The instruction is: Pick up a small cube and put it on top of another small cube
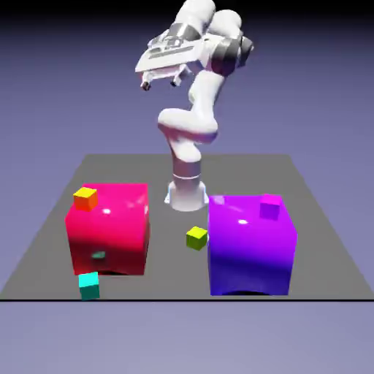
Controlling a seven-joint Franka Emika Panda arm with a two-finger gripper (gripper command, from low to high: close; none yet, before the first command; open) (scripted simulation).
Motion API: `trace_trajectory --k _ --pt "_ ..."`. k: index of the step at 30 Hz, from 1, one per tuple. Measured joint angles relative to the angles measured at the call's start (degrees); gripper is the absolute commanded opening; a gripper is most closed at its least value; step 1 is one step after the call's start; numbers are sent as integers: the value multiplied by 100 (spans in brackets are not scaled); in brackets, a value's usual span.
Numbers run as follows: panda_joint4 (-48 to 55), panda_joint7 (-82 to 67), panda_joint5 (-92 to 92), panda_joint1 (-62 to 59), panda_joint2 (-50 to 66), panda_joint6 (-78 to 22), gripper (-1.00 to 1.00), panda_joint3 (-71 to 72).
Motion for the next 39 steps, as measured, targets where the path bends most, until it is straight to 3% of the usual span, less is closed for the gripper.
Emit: trace_trajectory --k 39 --pt "4505 6301 1970 -8098 -2465 -4541 0 5612"
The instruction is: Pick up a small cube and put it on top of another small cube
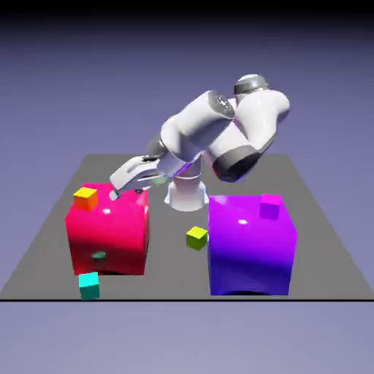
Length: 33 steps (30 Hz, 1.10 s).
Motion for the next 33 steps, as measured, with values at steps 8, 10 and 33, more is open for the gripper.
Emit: trace_trajectory --k 8,10,33 --pt "924 1293 404 -1661 -506 -931 0 1151" --pt "1155 1616 505 -2076 -632 -1164 0 1439" --pt "704 881 578 -2102 -770 -1556 -100 1087"
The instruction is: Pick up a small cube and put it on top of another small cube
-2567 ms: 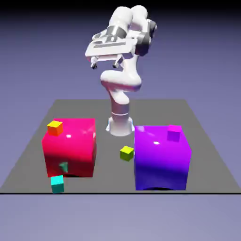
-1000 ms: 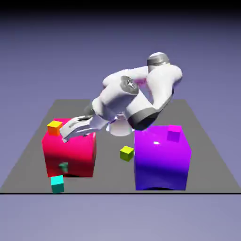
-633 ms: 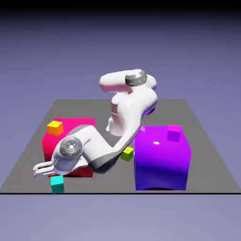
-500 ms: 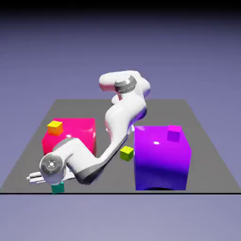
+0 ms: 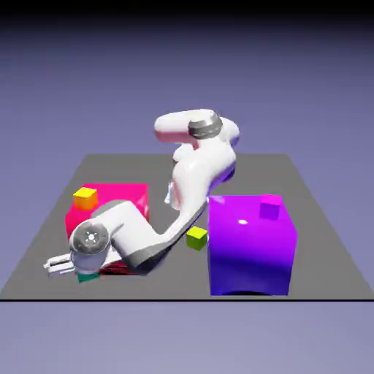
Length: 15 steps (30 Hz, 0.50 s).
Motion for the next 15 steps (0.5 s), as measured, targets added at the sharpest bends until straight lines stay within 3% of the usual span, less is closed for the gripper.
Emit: trace_trajectory --k 11,15 --pt "-2283 -2396 -480 1649 349 184 -100 -2010" --pt "-2646 -2138 -605 1504 361 41 -100 -2091"
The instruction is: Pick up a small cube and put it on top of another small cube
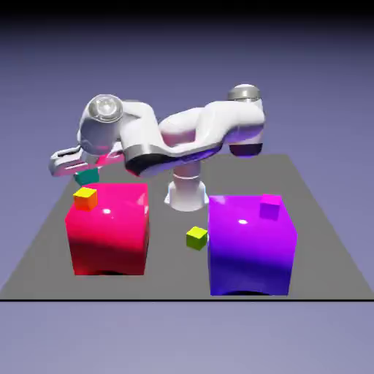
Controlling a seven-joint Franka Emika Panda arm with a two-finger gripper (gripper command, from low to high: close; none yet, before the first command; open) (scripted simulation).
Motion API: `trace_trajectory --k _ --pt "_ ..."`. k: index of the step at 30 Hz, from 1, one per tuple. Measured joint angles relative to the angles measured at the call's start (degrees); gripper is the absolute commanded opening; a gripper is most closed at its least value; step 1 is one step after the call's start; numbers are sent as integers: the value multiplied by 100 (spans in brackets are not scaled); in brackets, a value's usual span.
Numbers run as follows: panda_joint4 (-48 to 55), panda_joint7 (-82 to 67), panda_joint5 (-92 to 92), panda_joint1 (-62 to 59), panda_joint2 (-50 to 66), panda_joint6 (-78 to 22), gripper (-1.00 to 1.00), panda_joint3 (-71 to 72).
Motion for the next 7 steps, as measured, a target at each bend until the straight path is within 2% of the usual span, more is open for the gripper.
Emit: trace_trajectory --k 4,5,7 --pt "-829 -87 392 131 -255 726 -100 422" --pt "-849 -89 401 134 -261 743 100 432" --pt "-849 -88 400 134 -261 737 100 432"
